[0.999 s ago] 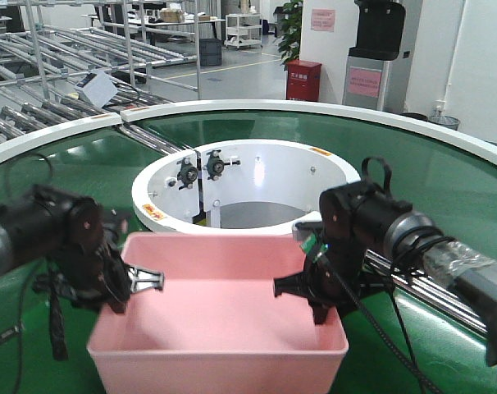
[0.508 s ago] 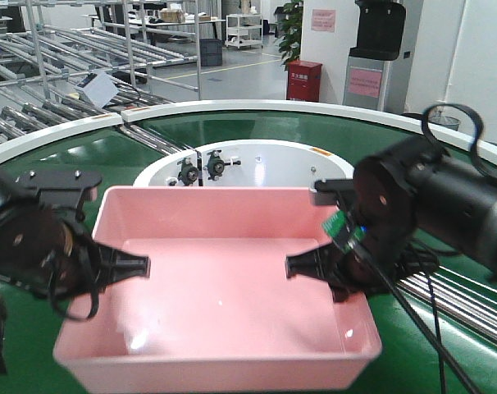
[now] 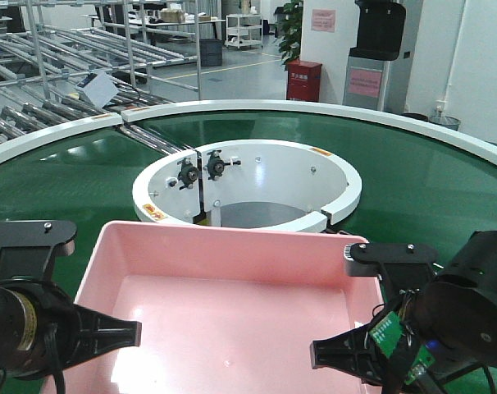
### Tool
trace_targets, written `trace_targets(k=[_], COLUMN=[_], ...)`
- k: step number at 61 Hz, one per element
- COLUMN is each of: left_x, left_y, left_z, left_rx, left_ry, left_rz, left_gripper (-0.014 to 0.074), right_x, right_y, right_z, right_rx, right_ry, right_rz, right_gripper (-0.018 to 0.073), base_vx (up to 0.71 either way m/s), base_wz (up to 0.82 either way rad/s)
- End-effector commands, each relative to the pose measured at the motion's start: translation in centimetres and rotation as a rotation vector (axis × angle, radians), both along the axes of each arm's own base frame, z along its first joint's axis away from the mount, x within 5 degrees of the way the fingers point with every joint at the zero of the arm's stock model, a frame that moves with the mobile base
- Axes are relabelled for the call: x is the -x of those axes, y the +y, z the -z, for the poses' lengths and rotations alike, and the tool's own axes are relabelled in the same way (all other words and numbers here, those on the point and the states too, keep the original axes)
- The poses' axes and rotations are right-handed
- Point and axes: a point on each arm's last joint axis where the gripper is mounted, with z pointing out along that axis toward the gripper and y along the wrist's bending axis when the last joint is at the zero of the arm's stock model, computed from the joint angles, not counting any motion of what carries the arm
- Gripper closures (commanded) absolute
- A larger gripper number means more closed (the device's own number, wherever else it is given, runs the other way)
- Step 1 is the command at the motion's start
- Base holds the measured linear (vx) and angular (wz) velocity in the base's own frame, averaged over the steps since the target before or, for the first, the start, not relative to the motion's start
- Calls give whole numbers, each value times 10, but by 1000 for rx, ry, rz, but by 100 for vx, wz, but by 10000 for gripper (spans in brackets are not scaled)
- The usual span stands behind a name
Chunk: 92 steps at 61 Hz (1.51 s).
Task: Grab pink bin and stack on right shelf
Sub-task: 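Close both grippers on the bin walls and lift the pink bin, then hold the pink bin with both grippers while the base turns away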
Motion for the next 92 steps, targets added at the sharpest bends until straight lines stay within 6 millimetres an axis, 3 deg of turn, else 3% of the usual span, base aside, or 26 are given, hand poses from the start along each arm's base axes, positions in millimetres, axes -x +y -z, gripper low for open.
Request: trace_targets(k=[1,92], left_x=[1,1], left_y=[6,6], left_z=[-24,-24], left_rx=[0,-2], left_ry=[-132,-131], left_rz=[12,13], left_gripper=[582,582], right_x=[1,3], right_y=[-10,-13], right_z=[-18,-16], right_rx=[52,77], right_ry=[-91,-54], right_rz=[-15,2], right_gripper=[496,496], base_vx=[0,0], base_wz=[0,0])
